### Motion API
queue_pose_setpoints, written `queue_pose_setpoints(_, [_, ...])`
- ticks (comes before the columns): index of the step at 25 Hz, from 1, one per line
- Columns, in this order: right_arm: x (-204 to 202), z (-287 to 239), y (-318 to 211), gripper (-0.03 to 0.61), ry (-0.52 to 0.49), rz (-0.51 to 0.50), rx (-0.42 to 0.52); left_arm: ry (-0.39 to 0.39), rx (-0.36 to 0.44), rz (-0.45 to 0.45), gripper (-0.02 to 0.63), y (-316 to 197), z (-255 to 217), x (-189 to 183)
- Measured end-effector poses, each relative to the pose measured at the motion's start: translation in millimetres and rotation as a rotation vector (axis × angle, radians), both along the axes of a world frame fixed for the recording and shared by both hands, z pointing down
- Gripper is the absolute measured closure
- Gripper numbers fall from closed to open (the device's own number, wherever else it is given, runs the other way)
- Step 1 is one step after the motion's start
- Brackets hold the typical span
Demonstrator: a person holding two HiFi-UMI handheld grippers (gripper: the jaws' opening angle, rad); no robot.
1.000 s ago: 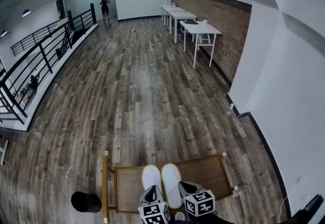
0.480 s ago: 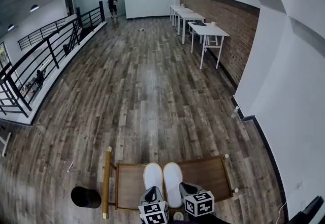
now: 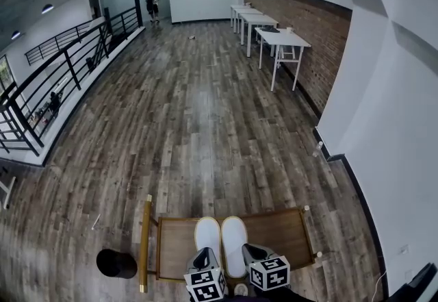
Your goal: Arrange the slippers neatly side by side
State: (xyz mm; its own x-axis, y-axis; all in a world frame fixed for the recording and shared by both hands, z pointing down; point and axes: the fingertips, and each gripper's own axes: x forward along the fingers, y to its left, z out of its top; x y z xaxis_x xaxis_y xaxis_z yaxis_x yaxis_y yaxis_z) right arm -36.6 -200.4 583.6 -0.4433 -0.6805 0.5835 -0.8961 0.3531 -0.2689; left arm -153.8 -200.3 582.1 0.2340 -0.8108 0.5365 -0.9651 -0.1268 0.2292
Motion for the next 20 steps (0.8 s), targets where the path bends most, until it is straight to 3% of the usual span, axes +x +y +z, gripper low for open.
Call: queue_pose_setpoints(20, [3.7,-5.7,-7.2,0.58,0.001,0.013,0.016,-0.011,0.02,0.013,0.614,-9.0,-6.6,-1.3])
